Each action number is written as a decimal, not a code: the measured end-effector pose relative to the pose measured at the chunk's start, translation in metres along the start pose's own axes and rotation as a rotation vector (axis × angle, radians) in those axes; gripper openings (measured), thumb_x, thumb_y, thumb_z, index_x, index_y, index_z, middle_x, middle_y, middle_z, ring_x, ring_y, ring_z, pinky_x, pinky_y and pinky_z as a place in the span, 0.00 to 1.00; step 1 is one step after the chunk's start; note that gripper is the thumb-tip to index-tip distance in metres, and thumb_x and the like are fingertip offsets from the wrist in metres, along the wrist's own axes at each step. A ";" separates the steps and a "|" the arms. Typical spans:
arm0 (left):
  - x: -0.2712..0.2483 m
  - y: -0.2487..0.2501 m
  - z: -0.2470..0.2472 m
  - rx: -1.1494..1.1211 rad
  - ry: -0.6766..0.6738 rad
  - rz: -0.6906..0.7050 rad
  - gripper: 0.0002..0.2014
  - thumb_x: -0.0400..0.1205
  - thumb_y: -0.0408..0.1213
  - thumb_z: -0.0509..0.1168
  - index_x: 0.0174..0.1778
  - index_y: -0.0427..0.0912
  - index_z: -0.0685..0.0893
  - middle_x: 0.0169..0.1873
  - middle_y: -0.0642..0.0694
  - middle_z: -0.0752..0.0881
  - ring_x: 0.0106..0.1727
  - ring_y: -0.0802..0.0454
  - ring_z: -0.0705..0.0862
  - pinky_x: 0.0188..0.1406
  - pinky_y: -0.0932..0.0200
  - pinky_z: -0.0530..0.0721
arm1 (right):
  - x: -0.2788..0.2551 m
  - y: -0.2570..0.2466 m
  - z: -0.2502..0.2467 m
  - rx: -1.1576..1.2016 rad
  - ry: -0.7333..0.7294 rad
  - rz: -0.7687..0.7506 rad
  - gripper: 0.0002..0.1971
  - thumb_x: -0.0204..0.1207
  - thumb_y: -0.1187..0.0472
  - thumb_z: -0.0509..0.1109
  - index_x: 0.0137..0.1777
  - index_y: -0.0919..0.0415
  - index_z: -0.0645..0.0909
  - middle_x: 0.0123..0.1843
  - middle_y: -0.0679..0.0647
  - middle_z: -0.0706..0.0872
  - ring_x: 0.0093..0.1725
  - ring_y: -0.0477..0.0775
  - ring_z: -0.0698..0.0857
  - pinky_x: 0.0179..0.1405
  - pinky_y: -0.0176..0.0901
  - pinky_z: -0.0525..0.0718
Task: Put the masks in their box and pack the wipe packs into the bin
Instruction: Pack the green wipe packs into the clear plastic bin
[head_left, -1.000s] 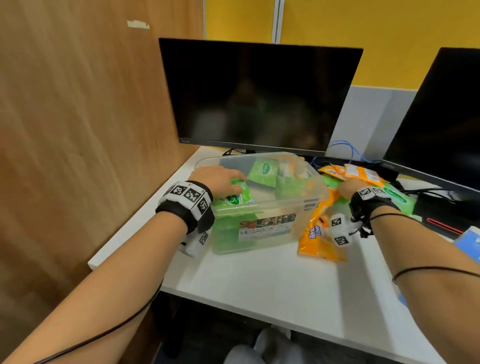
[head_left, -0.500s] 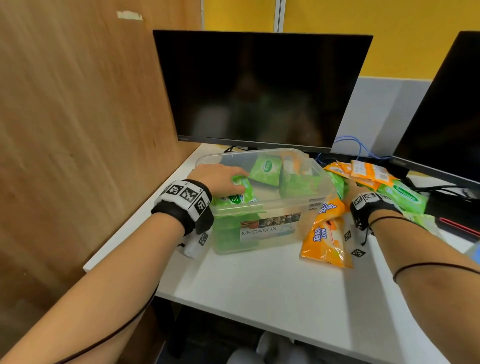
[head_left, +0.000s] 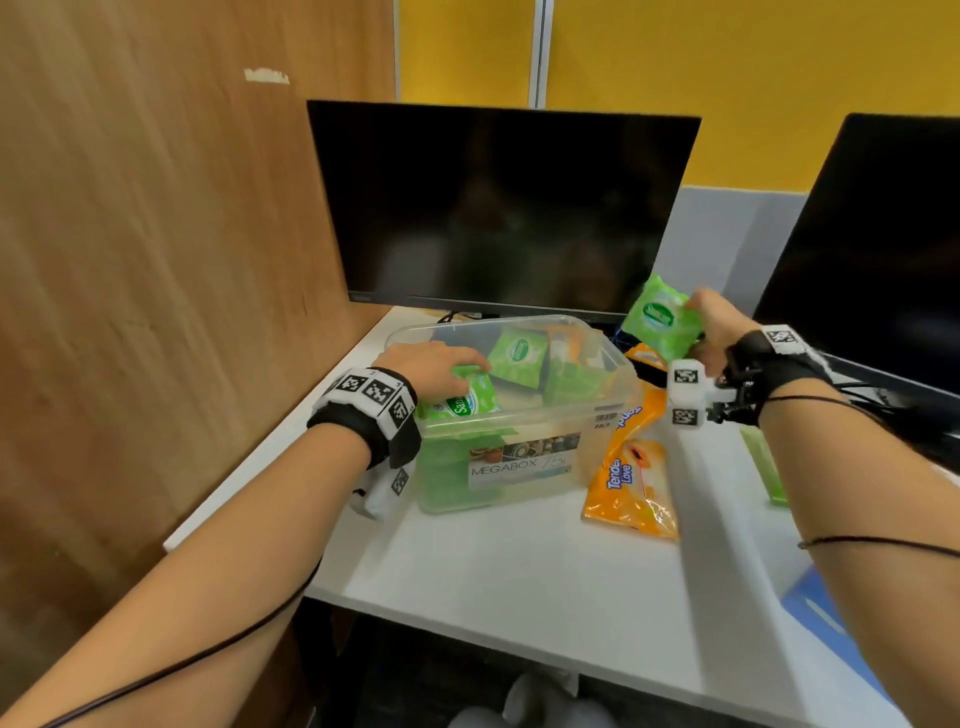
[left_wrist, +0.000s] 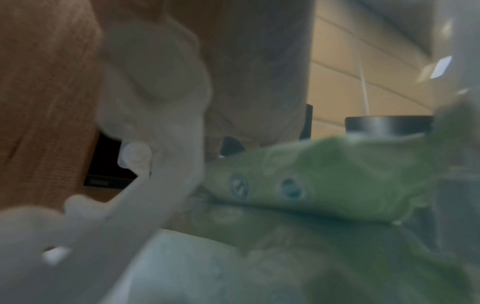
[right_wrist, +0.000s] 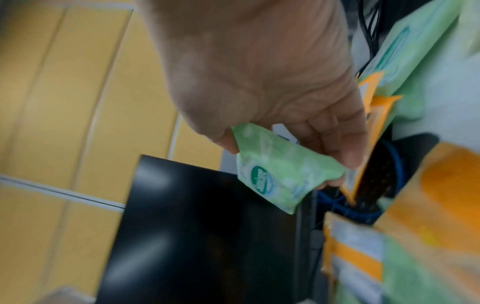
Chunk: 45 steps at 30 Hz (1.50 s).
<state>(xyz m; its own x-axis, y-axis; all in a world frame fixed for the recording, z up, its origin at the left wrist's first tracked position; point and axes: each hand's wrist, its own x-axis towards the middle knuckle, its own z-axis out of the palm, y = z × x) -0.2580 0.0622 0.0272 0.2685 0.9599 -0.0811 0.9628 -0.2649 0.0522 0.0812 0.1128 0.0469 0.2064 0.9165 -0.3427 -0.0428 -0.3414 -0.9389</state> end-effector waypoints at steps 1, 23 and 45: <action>-0.001 0.001 -0.001 0.022 -0.007 0.001 0.22 0.81 0.45 0.55 0.66 0.77 0.71 0.66 0.49 0.78 0.50 0.49 0.80 0.55 0.50 0.83 | -0.010 -0.009 0.003 0.099 -0.059 -0.023 0.24 0.75 0.51 0.53 0.66 0.61 0.76 0.60 0.64 0.84 0.44 0.61 0.85 0.42 0.48 0.82; -0.002 0.001 0.004 -0.230 0.163 -0.107 0.24 0.82 0.57 0.50 0.72 0.54 0.72 0.65 0.44 0.83 0.63 0.44 0.81 0.64 0.46 0.79 | -0.123 0.039 0.168 -1.110 -0.334 -0.482 0.19 0.74 0.45 0.72 0.50 0.59 0.70 0.41 0.50 0.75 0.38 0.48 0.73 0.33 0.42 0.68; 0.014 -0.007 0.008 -0.006 0.049 0.060 0.17 0.83 0.64 0.45 0.62 0.69 0.71 0.56 0.51 0.85 0.54 0.49 0.83 0.55 0.48 0.81 | 0.034 0.073 0.038 -1.070 0.034 -0.197 0.06 0.83 0.63 0.62 0.49 0.65 0.78 0.45 0.64 0.83 0.54 0.66 0.82 0.50 0.49 0.73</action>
<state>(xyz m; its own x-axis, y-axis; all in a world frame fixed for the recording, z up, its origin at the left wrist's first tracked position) -0.2608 0.0769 0.0174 0.3241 0.9456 -0.0285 0.9447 -0.3220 0.0620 0.0483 0.1264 -0.0343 0.1438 0.9743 -0.1732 0.8639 -0.2090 -0.4582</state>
